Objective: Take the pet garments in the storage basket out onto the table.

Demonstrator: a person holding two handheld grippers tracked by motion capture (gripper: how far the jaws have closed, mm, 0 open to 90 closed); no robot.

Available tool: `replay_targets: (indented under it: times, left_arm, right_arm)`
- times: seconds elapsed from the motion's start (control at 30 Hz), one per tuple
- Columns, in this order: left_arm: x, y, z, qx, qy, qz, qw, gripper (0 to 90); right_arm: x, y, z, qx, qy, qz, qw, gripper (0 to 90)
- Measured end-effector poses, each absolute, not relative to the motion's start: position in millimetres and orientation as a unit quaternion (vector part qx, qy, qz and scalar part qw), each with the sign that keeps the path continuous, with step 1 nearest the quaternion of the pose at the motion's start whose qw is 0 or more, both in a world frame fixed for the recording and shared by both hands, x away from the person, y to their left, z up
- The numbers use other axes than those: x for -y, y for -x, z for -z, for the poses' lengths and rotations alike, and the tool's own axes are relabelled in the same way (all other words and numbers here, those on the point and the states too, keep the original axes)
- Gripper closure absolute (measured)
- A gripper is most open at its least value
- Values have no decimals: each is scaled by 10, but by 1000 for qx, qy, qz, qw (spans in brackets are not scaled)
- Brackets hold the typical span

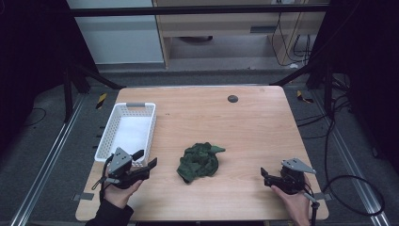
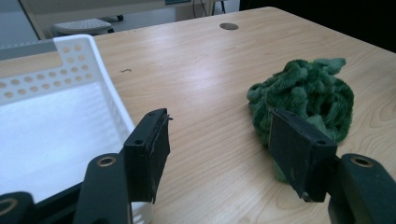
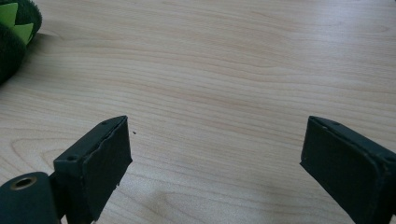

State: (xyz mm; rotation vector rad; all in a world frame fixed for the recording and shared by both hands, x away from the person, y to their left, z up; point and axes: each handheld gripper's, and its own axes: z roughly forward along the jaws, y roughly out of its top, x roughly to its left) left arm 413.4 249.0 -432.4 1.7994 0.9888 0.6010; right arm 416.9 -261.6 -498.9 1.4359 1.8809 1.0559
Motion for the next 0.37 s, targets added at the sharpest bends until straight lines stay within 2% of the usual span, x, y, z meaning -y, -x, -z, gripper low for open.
replay_targets:
  times: [0.37]
  left_arm:
    - [-2734,-3963,4502,-428,-738,-245,461,389]
  right_arm:
    - [2610,-4151,4980,-697,-533,-394,274,79]
